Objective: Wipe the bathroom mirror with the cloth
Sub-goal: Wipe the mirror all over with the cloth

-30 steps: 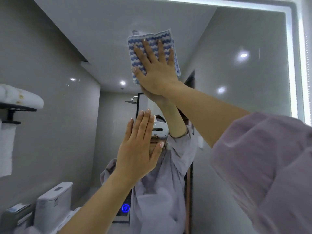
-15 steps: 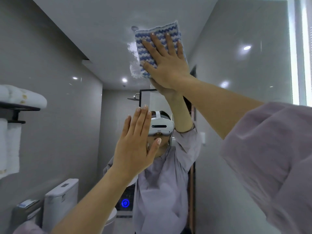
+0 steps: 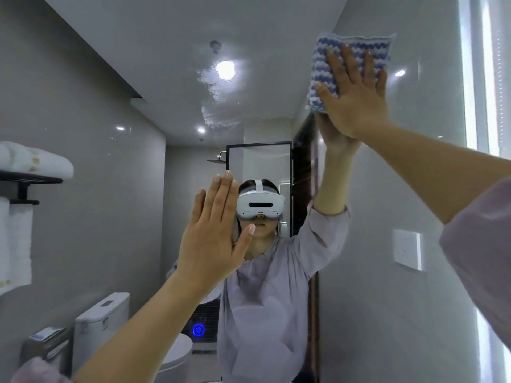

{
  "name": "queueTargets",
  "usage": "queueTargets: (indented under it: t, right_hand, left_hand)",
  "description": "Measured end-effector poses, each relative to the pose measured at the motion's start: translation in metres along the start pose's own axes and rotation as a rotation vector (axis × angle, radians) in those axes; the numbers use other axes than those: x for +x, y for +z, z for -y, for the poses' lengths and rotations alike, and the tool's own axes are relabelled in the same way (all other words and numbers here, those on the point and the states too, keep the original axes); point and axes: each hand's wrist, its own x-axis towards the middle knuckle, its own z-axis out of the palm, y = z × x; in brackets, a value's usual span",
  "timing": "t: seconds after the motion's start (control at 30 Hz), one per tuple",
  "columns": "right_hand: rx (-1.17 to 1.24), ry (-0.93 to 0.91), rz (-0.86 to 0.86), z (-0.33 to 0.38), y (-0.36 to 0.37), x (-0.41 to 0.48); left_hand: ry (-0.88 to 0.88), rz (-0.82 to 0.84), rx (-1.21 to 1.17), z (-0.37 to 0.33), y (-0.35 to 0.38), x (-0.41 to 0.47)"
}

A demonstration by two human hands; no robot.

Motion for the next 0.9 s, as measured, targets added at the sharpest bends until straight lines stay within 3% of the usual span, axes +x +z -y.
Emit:
queueTargets:
  t: [0.43,0.9]
  right_hand:
    - [-0.032,0.078,-0.018,0.013,0.006,-0.003]
    - [-0.071,-0.365,0.057,0.171,0.03,-0.03]
  left_hand:
    - [-0.005,0.034,-0.003,0.0,0.001,-0.001]
    - [-0.018,0.034,0.003,-0.001,0.001,0.001]
